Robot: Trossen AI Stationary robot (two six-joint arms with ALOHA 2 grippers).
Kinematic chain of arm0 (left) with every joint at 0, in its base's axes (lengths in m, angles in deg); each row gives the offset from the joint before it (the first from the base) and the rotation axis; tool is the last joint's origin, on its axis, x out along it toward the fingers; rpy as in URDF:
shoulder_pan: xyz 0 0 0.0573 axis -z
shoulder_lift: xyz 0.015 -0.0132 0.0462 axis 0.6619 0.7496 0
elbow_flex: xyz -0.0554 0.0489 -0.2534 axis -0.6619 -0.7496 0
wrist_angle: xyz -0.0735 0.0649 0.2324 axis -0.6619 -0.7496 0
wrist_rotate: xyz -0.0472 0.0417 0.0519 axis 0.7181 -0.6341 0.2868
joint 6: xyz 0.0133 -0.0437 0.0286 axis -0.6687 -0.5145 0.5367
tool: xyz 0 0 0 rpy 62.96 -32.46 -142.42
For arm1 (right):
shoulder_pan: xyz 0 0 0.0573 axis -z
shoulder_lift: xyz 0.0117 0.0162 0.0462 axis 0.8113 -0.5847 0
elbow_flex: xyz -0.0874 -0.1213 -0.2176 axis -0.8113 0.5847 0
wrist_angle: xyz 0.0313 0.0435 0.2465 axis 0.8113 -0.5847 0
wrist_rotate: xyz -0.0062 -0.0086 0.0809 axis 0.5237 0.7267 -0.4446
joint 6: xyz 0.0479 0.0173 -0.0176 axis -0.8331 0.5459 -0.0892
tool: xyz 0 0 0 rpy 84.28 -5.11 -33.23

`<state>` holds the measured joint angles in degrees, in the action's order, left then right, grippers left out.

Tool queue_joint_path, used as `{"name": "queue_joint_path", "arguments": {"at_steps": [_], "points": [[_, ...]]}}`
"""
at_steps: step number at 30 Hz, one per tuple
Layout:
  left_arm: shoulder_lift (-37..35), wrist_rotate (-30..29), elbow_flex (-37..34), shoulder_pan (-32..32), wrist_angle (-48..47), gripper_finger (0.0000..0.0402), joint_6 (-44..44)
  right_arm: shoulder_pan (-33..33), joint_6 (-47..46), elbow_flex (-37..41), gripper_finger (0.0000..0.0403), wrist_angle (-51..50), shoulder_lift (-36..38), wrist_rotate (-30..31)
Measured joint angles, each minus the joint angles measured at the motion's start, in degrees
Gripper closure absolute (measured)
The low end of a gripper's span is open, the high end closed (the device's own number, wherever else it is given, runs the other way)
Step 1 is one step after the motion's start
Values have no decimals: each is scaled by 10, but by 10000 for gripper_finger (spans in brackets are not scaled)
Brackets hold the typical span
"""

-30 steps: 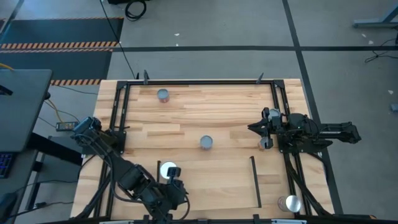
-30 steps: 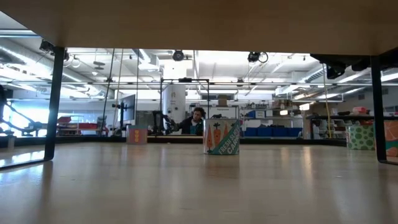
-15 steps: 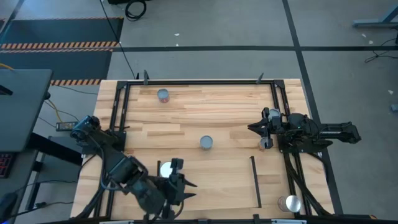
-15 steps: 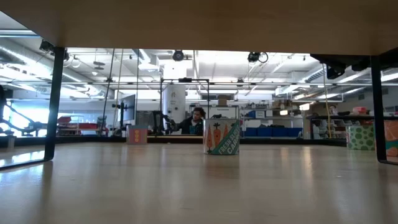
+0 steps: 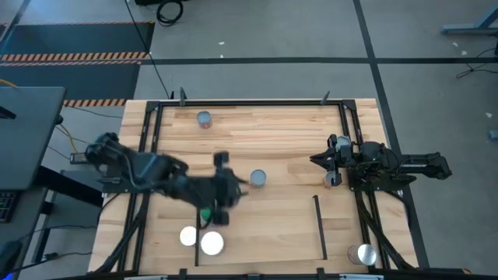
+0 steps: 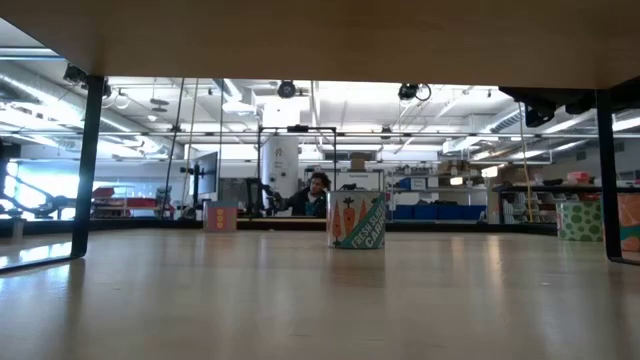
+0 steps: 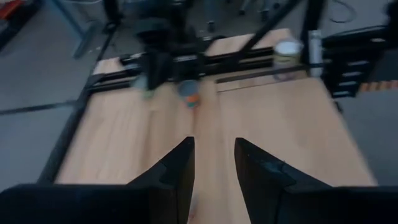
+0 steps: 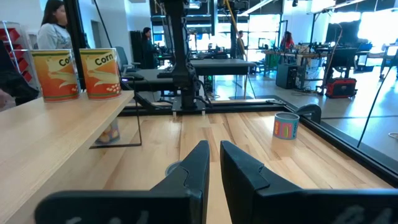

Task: Pick and place cans onto a shelf
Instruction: Put the left canned peaches on the shelf

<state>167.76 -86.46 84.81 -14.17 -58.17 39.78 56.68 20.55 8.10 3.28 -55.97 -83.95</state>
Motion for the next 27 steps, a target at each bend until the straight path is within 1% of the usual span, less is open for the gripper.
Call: {"name": "queue_joint_path", "arguments": {"at_steps": [2,6,8,11,14,18,22,23,27], "points": [[-19,-5,0,-14,-24,281,-12,0,0,0,356,0,0,0],[-44,-53,0,-27,-88,281,-45,0,0,0,356,0,0,0],[-52,-68,0,-30,-119,281,-60,0,0,0,356,0,0,0],[-69,-77,0,-22,-166,281,-95,0,0,0,356,0,0,0],[-84,-100,0,2,-226,281,-147,0,0,0,356,0,0,0],[-99,-124,0,62,-313,281,-236,0,0,0,356,0,0,0],[-106,-141,0,156,-395,281,-343,0,0,0,356,0,0,0],[-106,-146,0,181,-396,281,-364,0,0,0,356,0,0,0],[-106,-149,-16,283,-372,281,-399,0,0,0,356,0,0,0]]}}
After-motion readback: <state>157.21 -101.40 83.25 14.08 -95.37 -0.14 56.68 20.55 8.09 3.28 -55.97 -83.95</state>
